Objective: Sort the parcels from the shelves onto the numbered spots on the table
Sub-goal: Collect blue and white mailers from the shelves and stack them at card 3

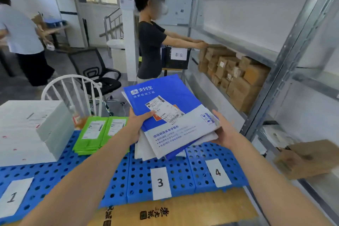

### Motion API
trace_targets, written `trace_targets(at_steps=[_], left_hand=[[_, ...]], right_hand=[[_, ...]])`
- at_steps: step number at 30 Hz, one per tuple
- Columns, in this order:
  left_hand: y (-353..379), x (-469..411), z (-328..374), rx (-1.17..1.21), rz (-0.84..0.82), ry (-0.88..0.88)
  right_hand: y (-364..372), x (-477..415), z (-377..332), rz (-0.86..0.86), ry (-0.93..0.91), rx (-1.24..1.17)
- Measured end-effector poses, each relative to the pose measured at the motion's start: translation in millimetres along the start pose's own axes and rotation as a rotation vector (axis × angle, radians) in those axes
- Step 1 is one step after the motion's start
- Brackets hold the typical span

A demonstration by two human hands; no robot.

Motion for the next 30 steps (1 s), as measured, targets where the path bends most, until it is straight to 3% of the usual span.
trace_targets(at_steps=[3, 8, 10, 17, 24, 28, 30], left_hand=[[-11.1, -37.0, 11.8, -0.02, -0.068, -0.025], [-25.9, -77.8, 20.6, -0.11, -0.15, -0.048], [-22.9, -92.6, 17.3, -0.129, -0.172, -0.074], [-12.4, -152.1, -14.6, -0.101, 0.078, -0.133], [-22.3, -215.7, -63.2, -0.599, 0.176, -0.122], [-31.6, -230.1, -91.4, -0.66, 0.192, -0.126], [-39.2, -237.1, -106.8, -0.688, 0.198, -0.121]], right_hand=[[7.6, -36.2, -16.0, 0.044, -0.072, -0.007], [11.0, -75.0, -27.6, -0.093, 0.156, 0.283], [21.8, -87.4, -30.3, -0.057, 0.2, 0.389], [41.7, -157.8, -9.1, -0.024, 0.136, 0.441], [17.6, -228.9, 40.6, -0.105, 0.266, 0.463], [16.2, -249.9, 66.4, -0.068, 0.341, 0.456], [14.5, -262.6, 78.0, -0.139, 0.408, 0.521]])
Point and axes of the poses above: each hand's wrist, its own x-axis away from the middle knuckle, its own y-axis out of the palm, z = x × y, the point moved 2 cm from there along -x, towards the middle knuckle, and after that the axes turned 12 degrees about -x, right-handed, at the moved point
